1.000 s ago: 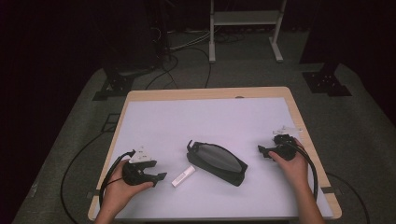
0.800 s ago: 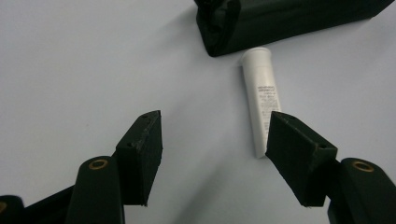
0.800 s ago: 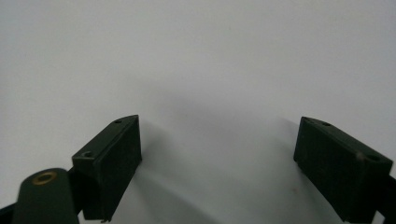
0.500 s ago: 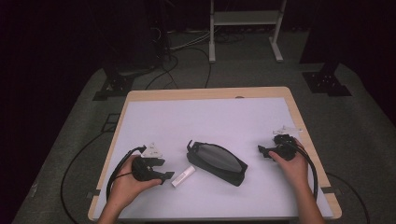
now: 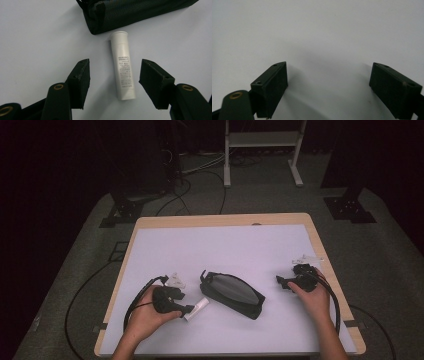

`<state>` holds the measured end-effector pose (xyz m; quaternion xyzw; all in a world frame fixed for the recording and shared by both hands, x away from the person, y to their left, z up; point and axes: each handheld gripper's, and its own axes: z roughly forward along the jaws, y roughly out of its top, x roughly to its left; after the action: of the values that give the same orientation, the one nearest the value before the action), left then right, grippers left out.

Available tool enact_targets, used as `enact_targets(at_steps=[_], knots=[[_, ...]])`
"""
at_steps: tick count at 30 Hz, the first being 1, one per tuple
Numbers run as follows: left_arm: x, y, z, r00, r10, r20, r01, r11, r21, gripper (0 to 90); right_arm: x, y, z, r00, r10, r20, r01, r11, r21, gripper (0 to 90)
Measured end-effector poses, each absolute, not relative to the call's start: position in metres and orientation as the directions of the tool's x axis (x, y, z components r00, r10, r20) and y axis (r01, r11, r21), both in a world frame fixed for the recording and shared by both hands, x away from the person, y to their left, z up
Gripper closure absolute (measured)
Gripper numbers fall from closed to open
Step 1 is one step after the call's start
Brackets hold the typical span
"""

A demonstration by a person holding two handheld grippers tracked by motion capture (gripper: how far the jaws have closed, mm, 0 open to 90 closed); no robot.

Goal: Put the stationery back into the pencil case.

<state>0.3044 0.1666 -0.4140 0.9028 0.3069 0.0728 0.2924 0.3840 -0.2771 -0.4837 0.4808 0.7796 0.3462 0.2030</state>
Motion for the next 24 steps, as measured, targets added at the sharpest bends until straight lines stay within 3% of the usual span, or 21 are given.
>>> enact_targets(at_steps=[24], knots=[[0.302, 0.146, -0.440, 0.796, 0.603, -0.060, 0.552, -0.682, 0.480, 53.8, 0.384, -0.277, -0.484, -0.455, 0.890, 0.018, 0.610, 0.297, 0.735, 13.8]])
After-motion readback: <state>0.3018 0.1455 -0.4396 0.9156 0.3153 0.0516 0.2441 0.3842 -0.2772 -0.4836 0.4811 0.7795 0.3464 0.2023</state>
